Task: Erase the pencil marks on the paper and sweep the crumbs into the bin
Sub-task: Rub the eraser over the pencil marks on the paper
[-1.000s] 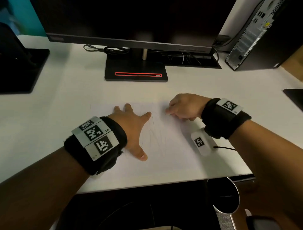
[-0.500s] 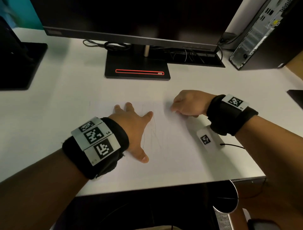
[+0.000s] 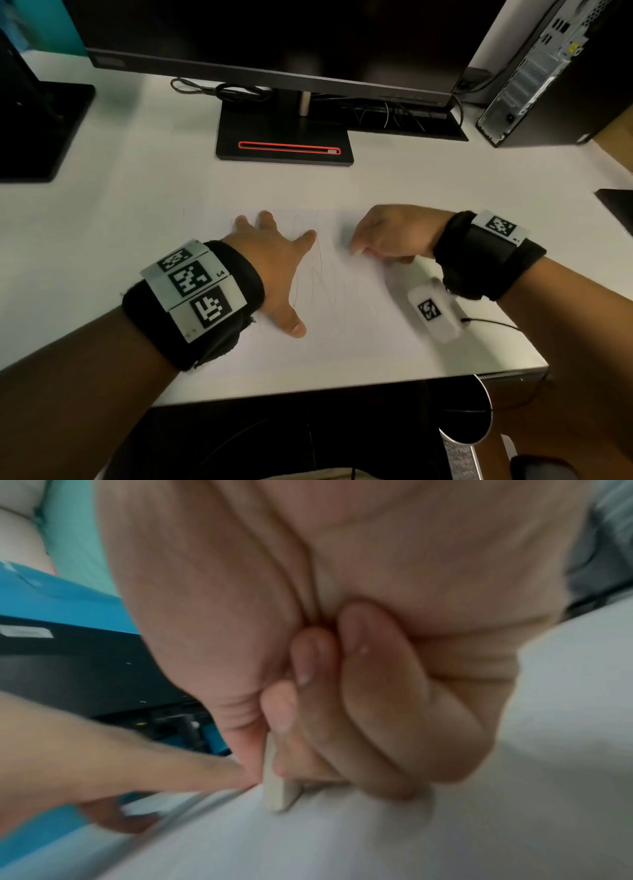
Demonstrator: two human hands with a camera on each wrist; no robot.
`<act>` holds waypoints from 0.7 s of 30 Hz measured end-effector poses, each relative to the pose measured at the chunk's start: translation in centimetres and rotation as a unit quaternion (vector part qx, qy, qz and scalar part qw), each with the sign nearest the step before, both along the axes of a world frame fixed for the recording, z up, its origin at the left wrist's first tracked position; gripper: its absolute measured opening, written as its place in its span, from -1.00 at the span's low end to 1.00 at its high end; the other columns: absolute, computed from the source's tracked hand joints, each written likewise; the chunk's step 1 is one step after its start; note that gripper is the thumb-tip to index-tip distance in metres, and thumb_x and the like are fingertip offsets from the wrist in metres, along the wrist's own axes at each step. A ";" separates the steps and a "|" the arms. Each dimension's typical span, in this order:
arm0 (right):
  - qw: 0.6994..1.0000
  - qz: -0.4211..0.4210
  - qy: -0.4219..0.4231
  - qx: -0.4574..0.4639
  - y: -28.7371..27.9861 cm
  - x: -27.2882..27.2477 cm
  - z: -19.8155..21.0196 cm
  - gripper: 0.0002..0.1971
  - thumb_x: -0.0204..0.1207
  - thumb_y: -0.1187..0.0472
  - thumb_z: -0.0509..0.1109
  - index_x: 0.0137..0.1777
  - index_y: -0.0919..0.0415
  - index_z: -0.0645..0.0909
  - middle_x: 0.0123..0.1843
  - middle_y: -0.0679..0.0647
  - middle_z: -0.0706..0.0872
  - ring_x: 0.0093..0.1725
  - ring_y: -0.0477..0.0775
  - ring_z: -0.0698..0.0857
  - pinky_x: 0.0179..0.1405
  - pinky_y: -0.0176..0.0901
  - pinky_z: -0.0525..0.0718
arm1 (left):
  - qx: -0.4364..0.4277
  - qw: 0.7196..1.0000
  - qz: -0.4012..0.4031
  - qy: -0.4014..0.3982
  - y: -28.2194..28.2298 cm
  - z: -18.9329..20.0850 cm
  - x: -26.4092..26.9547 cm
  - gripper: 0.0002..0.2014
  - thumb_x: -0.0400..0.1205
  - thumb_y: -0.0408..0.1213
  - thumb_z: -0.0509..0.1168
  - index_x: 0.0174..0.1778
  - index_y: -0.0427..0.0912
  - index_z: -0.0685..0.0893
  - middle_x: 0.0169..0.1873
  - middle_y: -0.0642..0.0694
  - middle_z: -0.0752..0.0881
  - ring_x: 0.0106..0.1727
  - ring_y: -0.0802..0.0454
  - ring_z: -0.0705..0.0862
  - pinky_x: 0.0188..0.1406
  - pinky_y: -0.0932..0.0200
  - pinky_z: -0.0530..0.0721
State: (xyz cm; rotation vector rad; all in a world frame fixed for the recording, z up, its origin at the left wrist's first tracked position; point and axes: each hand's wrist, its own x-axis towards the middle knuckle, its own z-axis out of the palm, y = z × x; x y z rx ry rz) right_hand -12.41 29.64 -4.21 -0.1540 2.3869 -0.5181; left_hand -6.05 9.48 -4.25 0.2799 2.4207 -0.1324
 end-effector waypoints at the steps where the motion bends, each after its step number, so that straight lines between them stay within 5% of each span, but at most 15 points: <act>1: 1.000 0.010 -0.018 -0.010 -0.4 0.3 -0.2 -0.67 0.62 0.05 0.43 -0.35 0.15 0.58 -0.49 0.04 0.50 -0.50 0.09 0.42 -0.53 -0.18 0.40 | -0.001 1.000 0.002 -0.001 0.0 0.0 0.0 0.38 0.22 0.42 0.53 0.67 0.27 -0.37 0.69 -0.30 -0.26 0.68 -0.48 -0.16 0.50 -0.42 0.38; 21: 0.998 0.055 -0.027 0.011 -1.1 1.5 0.2 -0.65 0.64 0.03 0.40 -0.34 0.16 0.51 -0.49 0.07 0.44 -0.55 0.08 0.34 -0.49 -0.22 0.41 | -0.004 1.000 0.003 -0.005 0.1 0.0 0.0 0.37 0.23 0.41 0.54 0.67 0.27 -0.37 0.69 -0.31 -0.28 0.68 -0.48 -0.16 0.51 -0.43 0.36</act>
